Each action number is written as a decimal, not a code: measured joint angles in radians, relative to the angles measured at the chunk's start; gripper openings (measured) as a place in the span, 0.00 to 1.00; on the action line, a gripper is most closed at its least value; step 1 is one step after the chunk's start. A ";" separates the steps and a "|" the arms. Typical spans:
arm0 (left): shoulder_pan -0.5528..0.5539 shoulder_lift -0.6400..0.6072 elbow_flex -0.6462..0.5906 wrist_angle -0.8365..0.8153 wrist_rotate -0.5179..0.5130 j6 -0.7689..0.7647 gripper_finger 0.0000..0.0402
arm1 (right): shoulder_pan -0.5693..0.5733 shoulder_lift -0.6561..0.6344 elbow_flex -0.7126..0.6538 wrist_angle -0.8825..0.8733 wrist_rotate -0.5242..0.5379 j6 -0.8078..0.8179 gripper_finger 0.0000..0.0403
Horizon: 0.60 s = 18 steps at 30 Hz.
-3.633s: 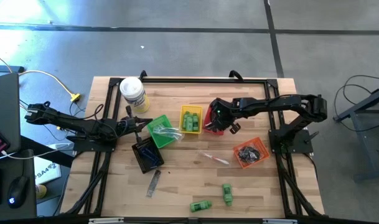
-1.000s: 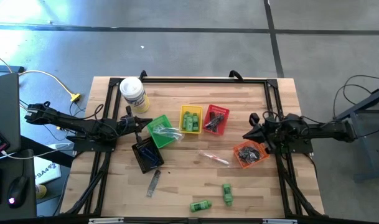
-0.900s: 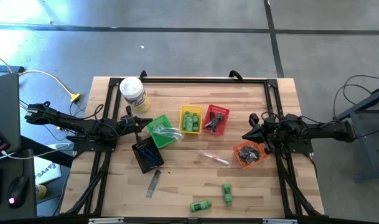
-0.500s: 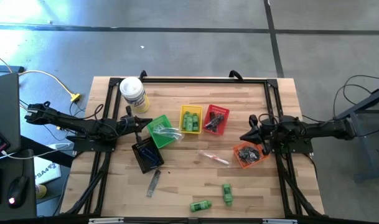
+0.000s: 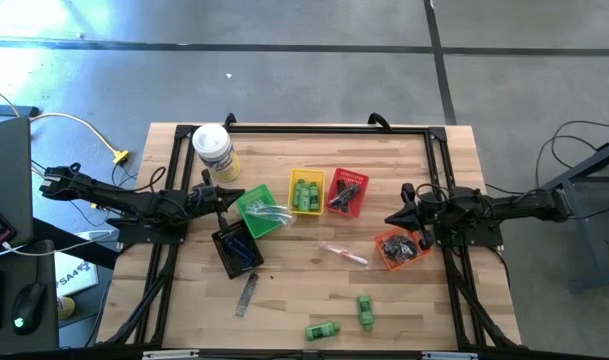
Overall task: Pick & Place Travel size toiletries
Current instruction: Put the green shampoo into the yellow bin
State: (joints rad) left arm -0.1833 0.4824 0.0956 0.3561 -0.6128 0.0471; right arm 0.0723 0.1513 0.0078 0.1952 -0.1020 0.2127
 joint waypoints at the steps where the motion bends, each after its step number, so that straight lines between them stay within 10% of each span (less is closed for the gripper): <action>1: 0.000 0.000 0.000 0.000 0.000 0.000 0.00 | 0.000 0.000 0.000 -0.002 0.000 0.000 0.00; 18: 0.000 0.000 0.000 0.057 0.095 -0.054 0.00 | 0.000 0.000 -0.001 -0.005 0.000 -0.005 0.00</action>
State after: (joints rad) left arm -0.1831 0.4820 0.0956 0.4130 -0.5174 -0.0072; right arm 0.0723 0.1517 0.0071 0.1905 -0.1024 0.2075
